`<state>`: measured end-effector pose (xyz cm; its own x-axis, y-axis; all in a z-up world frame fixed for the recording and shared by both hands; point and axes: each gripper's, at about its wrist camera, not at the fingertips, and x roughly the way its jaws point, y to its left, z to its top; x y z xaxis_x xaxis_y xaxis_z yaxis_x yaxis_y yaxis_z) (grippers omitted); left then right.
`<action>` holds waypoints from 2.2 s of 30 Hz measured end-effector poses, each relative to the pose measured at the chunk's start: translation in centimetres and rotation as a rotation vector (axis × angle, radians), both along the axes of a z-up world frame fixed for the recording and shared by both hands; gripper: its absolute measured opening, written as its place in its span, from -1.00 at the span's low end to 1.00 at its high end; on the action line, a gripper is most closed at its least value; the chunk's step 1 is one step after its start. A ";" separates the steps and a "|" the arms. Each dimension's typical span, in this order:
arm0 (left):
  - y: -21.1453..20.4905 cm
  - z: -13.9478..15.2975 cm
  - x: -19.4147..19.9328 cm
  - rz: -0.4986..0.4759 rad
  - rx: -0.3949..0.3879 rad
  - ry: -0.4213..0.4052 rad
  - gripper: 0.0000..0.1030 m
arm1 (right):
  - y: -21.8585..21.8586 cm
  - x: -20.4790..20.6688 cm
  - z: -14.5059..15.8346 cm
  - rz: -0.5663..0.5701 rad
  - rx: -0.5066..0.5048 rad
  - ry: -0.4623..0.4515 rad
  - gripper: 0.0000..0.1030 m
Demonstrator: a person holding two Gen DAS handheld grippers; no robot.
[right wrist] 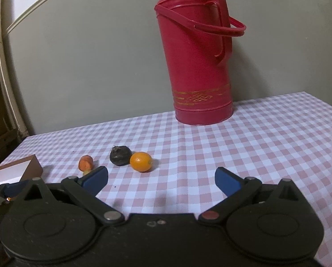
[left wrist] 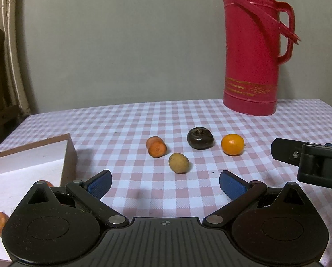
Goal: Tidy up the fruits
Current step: 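Withdraw both open grippers from the box toward the remaining fruit, then close the left gripper on the tan round fruit while the right moves to a small orange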
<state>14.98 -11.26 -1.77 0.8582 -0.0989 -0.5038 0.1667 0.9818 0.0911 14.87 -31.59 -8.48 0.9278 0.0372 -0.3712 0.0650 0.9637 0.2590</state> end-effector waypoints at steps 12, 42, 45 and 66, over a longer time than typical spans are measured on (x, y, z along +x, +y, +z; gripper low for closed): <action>-0.2 -0.8 2.2 0.022 -0.016 0.040 0.99 | 0.1 2.3 -0.4 0.006 0.013 0.026 0.83; -0.8 -1.9 5.4 0.020 -0.061 0.097 0.59 | 1.4 7.3 -0.9 0.059 0.023 0.081 0.37; -0.9 -1.9 5.8 0.011 -0.070 0.101 0.40 | 1.6 7.7 -1.0 0.063 0.025 0.084 0.36; -0.1 -2.1 6.4 0.009 -0.101 0.117 -0.48 | 2.0 8.5 -1.1 0.080 0.033 0.095 0.35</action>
<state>21.39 -11.40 -3.82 0.7954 -0.1462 -0.5882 0.1611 0.9866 -0.0275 23.38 -29.57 -9.62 0.8820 0.1230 -0.4549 0.0146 0.9577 0.2873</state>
